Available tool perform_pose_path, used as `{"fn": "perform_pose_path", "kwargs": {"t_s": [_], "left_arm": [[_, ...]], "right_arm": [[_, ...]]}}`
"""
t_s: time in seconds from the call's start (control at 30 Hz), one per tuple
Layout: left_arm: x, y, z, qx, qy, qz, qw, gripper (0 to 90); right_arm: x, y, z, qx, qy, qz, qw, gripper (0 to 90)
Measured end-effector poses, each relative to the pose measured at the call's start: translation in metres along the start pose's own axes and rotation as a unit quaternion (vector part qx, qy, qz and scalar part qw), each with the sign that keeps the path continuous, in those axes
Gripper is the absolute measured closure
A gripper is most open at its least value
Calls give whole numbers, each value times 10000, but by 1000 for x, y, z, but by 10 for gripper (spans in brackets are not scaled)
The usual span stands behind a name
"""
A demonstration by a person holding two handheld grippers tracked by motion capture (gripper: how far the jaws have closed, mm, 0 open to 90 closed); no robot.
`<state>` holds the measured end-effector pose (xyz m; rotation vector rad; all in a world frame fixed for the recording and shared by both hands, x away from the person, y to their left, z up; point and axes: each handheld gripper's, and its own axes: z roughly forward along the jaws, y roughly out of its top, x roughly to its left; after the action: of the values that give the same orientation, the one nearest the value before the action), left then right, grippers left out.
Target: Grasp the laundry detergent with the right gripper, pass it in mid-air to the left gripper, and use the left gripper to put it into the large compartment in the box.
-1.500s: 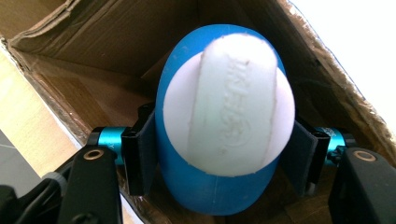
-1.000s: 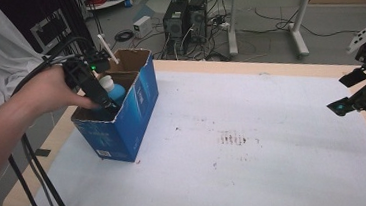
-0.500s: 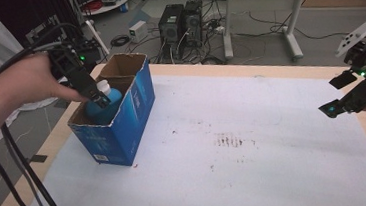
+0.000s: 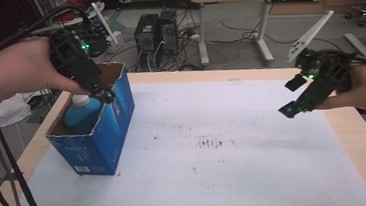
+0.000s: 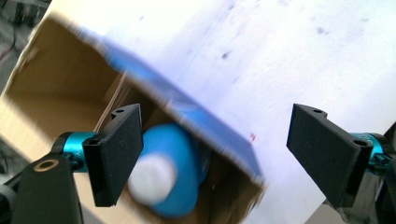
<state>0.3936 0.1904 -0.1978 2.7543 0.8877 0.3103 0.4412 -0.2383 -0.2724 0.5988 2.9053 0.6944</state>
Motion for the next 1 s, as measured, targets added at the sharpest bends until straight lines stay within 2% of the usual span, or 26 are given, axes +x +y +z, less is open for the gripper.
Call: {"fn": "perform_pose_path", "kwargs": {"t_s": [0.03, 0.1, 0.17, 0.23, 0.4, 0.57, 0.8, 1.0], "left_arm": [[-7, 12, 6, -15, -77, 163, 9998, 187], [-13, 23, 14, 1, -150, 366, 9992, 187], [-17, 28, 18, -8, -198, 418, 9989, 188], [-25, 42, 31, 33, -303, 647, 9974, 188], [-36, 59, 50, 51, -391, 974, 9945, 187], [-45, 71, 69, 62, -465, 1156, 9922, 188], [-57, 77, 86, 122, -549, 1281, 9902, 188], [-57, 79, 92, 118, -507, 1265, 9906, 188]], "right_arm": [[1, 1, 1, 10, 7, -33, 10000, 125], [3, 2, 3, 29, 16, -67, 10000, 125], [5, 3, 3, 36, 3, -68, 10000, 125], [9, 4, 5, 42, 26, -105, 9999, 125], [17, 8, 7, 57, 47, -191, 9998, 125], [20, 11, 7, 30, 85, -253, 9996, 125], [23, 13, 6, -6, 183, -255, 9995, 125], [24, 14, 9, 27, 203, -355, 9992, 125]]}}
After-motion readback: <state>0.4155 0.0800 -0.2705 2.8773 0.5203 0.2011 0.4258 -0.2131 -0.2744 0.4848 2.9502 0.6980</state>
